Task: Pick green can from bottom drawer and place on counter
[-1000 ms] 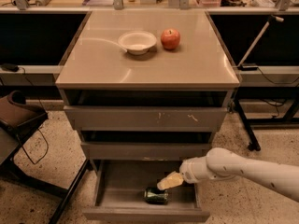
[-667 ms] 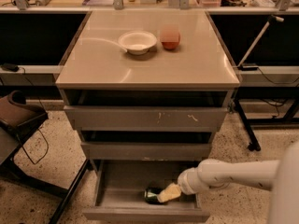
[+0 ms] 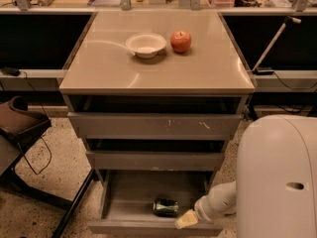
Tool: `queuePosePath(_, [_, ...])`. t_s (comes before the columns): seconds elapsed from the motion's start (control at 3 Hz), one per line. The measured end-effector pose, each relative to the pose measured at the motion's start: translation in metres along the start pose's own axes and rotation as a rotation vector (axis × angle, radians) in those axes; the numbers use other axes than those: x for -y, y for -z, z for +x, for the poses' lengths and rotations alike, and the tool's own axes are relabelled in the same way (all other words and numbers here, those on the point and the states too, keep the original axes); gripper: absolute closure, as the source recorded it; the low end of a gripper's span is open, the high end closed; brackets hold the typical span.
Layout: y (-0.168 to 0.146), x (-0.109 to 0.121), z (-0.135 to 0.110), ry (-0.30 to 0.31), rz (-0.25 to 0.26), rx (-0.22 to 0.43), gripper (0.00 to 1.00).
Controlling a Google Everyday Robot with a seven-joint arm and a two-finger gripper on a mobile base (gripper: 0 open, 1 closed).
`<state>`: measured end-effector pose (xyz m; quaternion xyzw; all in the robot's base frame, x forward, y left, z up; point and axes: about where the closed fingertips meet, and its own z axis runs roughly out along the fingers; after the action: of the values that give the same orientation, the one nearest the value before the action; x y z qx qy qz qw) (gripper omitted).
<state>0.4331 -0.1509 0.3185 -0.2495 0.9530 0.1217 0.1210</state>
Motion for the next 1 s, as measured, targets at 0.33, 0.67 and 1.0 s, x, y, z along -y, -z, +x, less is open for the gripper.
queuePosePath(0.33, [-0.025, -0.003, 0.015, -0.001, -0.075, -0.014, 0.0])
queuePosePath(0.67, [-0.071, 0.006, 0.01, -0.028, -0.141, -0.022, 0.0])
queuePosePath(1.0, [-0.101, -0.003, -0.027, 0.01, -0.171, 0.017, 0.0])
